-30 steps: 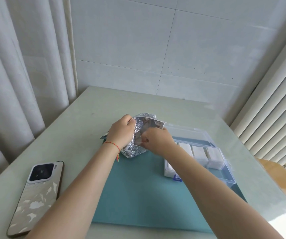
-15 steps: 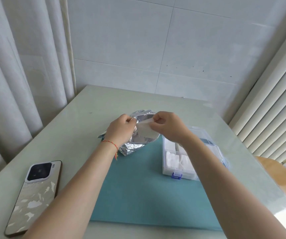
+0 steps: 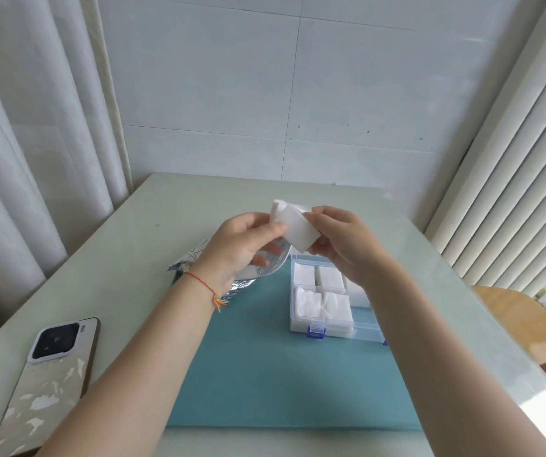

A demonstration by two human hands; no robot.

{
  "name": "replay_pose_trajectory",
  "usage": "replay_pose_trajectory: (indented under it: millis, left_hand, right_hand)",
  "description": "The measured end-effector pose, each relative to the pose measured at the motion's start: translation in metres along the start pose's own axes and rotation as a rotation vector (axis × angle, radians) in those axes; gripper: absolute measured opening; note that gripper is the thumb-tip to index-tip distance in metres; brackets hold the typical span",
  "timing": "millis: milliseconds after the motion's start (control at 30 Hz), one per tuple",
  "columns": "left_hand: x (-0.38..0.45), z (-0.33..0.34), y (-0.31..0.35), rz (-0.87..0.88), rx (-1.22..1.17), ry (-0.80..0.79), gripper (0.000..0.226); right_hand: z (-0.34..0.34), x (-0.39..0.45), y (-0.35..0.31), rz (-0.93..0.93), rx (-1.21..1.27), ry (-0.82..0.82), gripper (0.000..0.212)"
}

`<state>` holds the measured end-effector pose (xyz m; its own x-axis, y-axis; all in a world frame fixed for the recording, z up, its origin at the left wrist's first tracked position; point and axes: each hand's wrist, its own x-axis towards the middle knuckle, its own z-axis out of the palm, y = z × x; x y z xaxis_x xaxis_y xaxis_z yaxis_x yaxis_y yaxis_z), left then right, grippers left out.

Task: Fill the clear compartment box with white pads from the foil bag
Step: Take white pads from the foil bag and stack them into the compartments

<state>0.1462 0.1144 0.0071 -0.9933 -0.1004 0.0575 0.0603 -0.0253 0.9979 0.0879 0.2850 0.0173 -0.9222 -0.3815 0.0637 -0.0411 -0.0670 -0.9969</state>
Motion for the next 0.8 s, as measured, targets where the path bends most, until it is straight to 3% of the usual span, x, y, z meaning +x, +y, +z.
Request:
replay_pose_trajectory:
  millis: [100,233,367,433,600,800]
  left_hand:
    - [0.003,0.015,0.0,-0.003,-0.048,0.037,0.004]
    - [0.012,0.029,0.0,-0.002,-0.015,0.137,0.011]
    - [0.017,0.034,-0.004,-0.009,-0.02,0.186,0.018]
    - [0.018,0.036,-0.005,-0.019,-0.08,0.174,0.019]
    - [0.019,0.034,-0.007,-0.031,-0.169,0.073,0.017]
    - [0.016,0.027,-0.011,-0.075,-0.245,-0.089,0.03]
  right_hand:
    - [-0.007,-0.005,0.001,0.011,0.043,0.002,0.015]
    - [-0.02,-0.007,0.001,-0.013,0.003,0.119,0.02]
    - [-0.023,-0.005,0.001,-0.208,-0.281,0.19,0.018]
    - [-0.018,-0.005,-0.002,-0.291,-0.418,0.143,0.013]
    - [-0.002,-0.008,0.002,-0.276,-0.649,-0.027,0.03]
    - [-0.005,-0.007,0.003,-0.231,-0.624,-0.014,0.026]
